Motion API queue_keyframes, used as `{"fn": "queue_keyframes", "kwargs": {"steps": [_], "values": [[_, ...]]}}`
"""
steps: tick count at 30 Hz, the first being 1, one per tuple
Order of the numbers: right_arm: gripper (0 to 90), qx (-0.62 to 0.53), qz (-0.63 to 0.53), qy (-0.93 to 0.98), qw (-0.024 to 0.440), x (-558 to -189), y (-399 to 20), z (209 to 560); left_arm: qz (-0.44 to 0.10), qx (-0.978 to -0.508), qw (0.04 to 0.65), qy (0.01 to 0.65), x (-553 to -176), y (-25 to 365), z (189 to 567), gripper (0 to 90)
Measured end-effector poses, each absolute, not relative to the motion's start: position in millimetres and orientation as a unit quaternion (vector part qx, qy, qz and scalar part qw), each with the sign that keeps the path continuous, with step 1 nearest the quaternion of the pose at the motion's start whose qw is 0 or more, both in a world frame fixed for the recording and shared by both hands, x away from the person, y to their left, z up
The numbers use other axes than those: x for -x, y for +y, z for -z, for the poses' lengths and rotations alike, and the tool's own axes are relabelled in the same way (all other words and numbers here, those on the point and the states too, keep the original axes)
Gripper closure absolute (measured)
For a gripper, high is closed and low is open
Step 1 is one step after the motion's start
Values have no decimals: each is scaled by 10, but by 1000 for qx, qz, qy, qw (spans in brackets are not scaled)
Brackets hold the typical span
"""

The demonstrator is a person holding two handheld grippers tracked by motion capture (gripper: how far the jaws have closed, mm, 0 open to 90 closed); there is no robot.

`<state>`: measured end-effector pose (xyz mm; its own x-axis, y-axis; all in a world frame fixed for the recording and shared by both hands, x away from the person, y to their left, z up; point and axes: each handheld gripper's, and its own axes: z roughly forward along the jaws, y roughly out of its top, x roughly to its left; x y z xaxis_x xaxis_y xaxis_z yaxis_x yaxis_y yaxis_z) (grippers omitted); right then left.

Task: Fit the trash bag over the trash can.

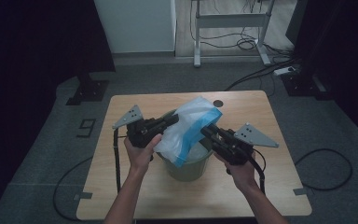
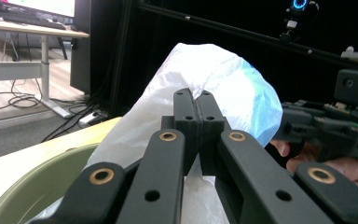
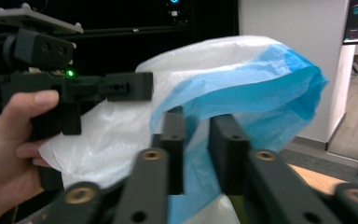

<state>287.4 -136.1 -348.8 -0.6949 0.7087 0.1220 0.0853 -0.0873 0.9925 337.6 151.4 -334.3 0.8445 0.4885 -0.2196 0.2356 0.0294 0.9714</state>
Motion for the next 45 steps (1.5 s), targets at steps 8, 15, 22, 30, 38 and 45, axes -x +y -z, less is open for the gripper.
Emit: {"fn": "queue_keyframes", "kwargs": {"steps": [8,15,22,30,38,45], "values": [[892,-305,-661,640,246,-2869,-1414,3524,-85,-666,686,280,-3430,1607,3350,887],[892,-318,-644,648,252,-2863,-1589,3643,-84,-643,698,304,-3490,1695,3444,882],[892,-340,-618,650,283,-2925,-1823,3664,-89,-626,711,308,-3510,1719,3467,886],[892,-350,-596,637,341,-3011,-2127,3388,-107,-620,723,286,-3429,1738,3323,887],[891,-313,-623,626,350,-2863,-2156,3198,-125,-643,706,269,-3124,1795,3390,862],[891,-283,-622,655,323,-2789,-2051,3378,-153,-685,659,270,-2958,1885,3449,579]]}}
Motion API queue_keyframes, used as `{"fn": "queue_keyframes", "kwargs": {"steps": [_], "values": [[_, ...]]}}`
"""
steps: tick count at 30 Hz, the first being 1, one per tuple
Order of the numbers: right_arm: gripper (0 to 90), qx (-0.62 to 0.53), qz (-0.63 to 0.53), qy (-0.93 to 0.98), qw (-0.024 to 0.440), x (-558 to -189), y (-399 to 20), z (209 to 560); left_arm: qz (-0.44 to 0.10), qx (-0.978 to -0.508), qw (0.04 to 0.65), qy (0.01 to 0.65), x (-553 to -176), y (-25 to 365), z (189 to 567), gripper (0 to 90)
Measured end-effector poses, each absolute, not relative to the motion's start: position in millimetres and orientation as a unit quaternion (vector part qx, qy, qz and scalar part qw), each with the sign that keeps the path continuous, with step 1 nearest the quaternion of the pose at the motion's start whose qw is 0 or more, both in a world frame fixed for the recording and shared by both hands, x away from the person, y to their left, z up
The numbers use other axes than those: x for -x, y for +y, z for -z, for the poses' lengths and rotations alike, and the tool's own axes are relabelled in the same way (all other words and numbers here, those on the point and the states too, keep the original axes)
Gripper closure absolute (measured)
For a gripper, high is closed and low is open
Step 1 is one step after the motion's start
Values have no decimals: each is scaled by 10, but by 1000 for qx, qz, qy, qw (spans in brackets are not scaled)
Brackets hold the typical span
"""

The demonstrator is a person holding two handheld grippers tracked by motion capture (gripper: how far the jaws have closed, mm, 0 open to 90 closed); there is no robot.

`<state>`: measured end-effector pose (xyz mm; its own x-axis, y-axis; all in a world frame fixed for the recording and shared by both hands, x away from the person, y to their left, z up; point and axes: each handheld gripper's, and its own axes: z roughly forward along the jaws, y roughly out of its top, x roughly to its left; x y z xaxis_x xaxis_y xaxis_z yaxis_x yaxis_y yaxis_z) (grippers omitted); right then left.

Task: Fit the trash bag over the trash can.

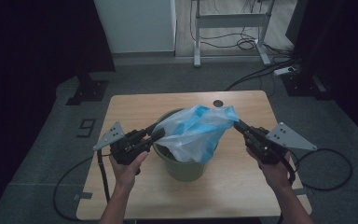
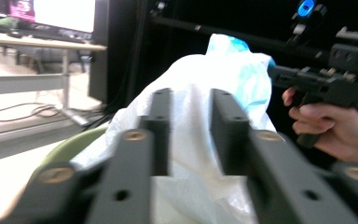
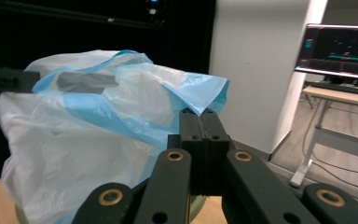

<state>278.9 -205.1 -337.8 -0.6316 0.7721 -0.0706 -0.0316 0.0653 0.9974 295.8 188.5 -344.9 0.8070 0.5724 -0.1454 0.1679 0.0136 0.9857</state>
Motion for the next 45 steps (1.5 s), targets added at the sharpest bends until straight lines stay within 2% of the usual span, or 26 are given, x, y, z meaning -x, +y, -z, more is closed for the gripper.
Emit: {"fn": "queue_keyframes", "kwargs": {"steps": [4,5,14,20,25,27,34,36,45], "values": [[891,-281,-619,660,321,-2815,-2017,3398,-175,-694,646,266,-2960,1857,3318,403],[891,-280,-618,660,321,-2819,-2014,3397,-178,-694,646,264,-2966,1853,3288,384],[891,-270,-619,663,321,-2826,-1995,3355,-167,-716,623,267,-3305,1750,3050,348],[891,-264,-621,666,319,-2838,-1950,3345,-159,-735,599,274,-3519,1590,2981,367],[891,-265,-620,668,316,-2860,-1925,3358,-153,-756,585,252,-3543,1429,2953,425],[891,-264,-620,668,315,-2861,-1916,3357,-159,-765,573,246,-3551,1369,2955,477],[891,-259,-620,670,316,-2839,-1895,3357,-170,-793,532,241,-3616,1260,3004,826],[891,-258,-619,671,317,-2836,-1900,3361,-173,-796,530,235,-3621,1254,3019,893],[891,-267,-611,673,319,-2850,-1940,3412,-224,-761,554,251,-3631,1385,2988,899]]}}
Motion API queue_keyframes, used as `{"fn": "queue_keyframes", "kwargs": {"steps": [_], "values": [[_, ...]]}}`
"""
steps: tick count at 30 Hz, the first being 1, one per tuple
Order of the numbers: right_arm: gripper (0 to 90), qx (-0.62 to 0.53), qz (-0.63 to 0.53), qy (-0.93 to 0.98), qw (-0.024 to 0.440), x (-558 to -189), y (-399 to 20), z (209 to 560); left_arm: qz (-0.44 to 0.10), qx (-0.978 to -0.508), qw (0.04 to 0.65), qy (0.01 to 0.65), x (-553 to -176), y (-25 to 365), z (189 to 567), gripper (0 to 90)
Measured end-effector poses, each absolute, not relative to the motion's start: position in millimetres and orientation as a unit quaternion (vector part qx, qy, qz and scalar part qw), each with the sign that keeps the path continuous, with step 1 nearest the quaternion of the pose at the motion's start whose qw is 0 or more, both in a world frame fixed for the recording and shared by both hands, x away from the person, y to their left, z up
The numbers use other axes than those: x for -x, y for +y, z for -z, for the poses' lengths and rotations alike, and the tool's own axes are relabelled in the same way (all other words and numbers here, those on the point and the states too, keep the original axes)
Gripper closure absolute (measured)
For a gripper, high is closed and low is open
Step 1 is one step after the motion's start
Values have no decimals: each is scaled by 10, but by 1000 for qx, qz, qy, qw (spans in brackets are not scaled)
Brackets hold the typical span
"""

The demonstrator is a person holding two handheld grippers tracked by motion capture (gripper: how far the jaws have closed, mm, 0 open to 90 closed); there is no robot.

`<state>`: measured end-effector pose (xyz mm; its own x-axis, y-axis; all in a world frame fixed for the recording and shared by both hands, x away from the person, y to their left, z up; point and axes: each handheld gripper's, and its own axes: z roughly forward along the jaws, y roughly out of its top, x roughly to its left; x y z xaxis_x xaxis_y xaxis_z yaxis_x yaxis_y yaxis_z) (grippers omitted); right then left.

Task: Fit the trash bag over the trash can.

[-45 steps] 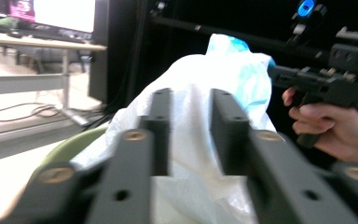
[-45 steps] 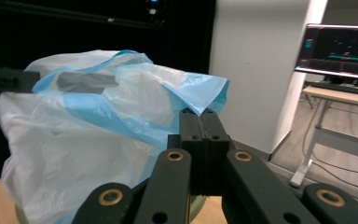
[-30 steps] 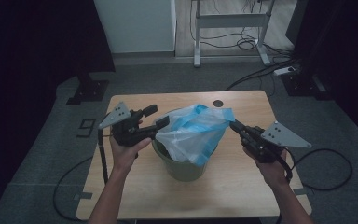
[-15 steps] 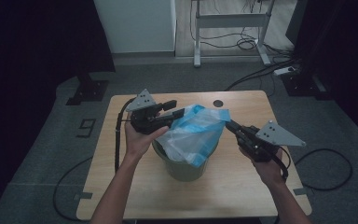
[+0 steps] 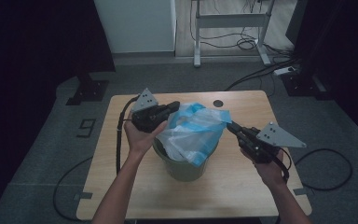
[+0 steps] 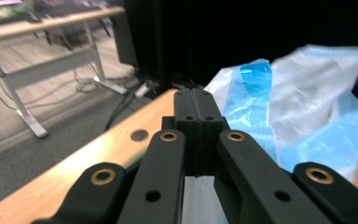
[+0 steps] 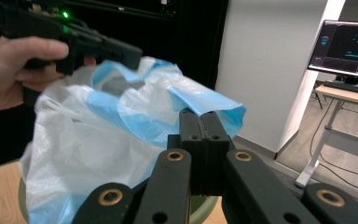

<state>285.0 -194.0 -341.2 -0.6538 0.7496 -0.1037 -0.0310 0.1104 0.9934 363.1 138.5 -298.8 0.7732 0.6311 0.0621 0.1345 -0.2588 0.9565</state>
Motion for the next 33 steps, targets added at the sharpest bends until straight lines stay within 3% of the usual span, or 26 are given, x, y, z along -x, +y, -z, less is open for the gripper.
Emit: {"fn": "queue_keyframes", "kwargs": {"steps": [11,19,27,33], "values": [[891,-286,-582,681,341,-2971,-1976,3425,-243,-690,618,289,-3642,1811,2872,900],[891,-299,-582,674,344,-2885,-2116,3438,-241,-670,637,296,-3410,2068,3030,900],[890,-310,-578,678,332,-2722,-2253,3607,-214,-652,660,305,-3105,2353,3351,899],[889,-314,-584,684,303,-2560,-2289,3819,-160,-651,673,312,-2976,2481,3630,899]]}}
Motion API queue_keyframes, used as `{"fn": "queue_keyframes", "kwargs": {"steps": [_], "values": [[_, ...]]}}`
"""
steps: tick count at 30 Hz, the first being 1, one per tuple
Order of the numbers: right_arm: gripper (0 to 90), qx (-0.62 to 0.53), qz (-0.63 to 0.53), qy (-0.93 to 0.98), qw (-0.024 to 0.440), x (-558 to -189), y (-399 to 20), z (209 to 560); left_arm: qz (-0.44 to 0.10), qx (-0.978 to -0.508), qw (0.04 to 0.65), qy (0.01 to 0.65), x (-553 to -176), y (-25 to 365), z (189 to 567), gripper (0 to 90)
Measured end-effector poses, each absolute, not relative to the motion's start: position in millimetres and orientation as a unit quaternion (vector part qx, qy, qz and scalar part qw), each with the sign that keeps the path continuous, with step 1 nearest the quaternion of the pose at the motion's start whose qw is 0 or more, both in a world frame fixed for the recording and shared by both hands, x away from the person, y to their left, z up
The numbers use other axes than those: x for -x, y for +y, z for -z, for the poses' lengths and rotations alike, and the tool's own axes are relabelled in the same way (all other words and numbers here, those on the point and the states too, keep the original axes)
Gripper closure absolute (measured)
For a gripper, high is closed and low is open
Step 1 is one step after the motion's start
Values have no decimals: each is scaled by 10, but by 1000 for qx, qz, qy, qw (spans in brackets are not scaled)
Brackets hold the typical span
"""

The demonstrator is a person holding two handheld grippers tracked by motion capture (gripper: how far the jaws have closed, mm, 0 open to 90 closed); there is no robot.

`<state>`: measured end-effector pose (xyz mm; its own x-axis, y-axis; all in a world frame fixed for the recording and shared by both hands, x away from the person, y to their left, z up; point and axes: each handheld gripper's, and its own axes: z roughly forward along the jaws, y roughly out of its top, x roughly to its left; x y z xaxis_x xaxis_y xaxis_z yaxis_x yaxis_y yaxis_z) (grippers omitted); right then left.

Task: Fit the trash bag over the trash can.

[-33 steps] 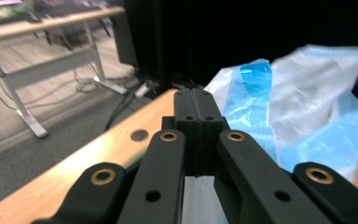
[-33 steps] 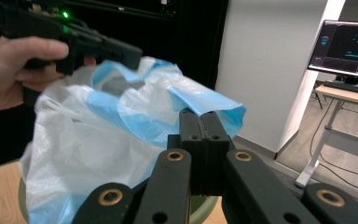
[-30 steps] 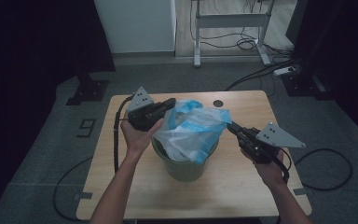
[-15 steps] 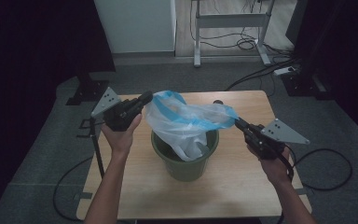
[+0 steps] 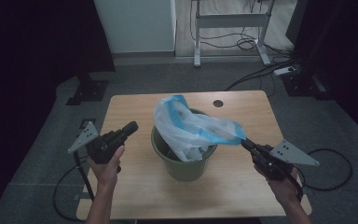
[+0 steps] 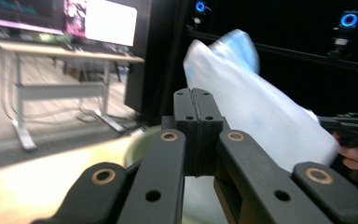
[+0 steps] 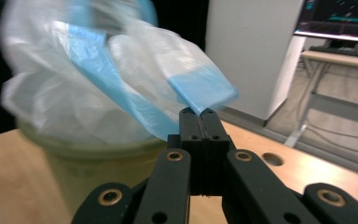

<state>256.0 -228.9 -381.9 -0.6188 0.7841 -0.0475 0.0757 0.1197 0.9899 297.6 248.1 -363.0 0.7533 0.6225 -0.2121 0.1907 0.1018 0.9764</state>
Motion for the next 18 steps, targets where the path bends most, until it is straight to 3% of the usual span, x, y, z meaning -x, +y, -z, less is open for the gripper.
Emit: {"fn": "queue_keyframes", "kwargs": {"steps": [3,9,18], "values": [[889,-306,-586,688,301,-2527,-2250,3837,-160,-655,671,308,-3000,2435,3625,874],[889,-296,-589,688,303,-2544,-2197,3766,-177,-675,646,309,-3199,2255,3394,596],[888,-286,-588,693,304,-2584,-2149,3726,-132,-718,610,309,-3706,2048,3272,383]]}}
